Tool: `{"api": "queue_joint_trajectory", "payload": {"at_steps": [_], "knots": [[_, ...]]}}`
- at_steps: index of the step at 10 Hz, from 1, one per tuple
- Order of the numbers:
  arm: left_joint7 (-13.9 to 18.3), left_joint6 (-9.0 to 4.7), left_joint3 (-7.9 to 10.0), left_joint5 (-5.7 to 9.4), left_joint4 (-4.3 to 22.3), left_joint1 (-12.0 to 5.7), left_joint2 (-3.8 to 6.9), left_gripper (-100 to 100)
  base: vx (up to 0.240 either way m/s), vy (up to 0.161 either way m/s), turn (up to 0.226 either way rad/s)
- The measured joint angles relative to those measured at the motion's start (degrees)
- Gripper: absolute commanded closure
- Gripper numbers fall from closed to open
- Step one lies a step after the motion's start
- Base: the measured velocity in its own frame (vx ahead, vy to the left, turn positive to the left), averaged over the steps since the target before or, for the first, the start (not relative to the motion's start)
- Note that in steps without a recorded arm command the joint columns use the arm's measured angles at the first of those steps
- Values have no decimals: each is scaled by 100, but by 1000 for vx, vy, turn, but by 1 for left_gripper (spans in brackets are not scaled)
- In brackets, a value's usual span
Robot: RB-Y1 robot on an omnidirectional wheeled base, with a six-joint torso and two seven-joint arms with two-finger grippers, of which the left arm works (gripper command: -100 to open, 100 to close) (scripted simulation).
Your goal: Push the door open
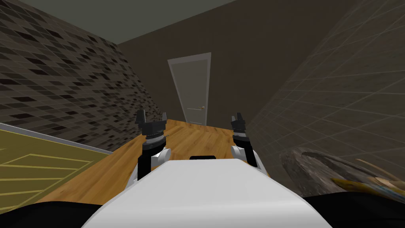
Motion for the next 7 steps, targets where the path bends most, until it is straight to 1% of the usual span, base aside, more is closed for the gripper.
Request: {"api": "queue_joint_trajectory", "payload": {"at_steps": [3,4,5,7], "knots": [[-18,-17,-13,-14,373,-174,59,-100,94,1,-13],[-50,-15,-65,-47,505,-242,49,-100,103,8,-6],[-57,-6,-55,-43,618,-302,76,-100,89,-4,-4],[-74,-9,-82,-61,824,-390,92,-100,87,-17,-4]]}}
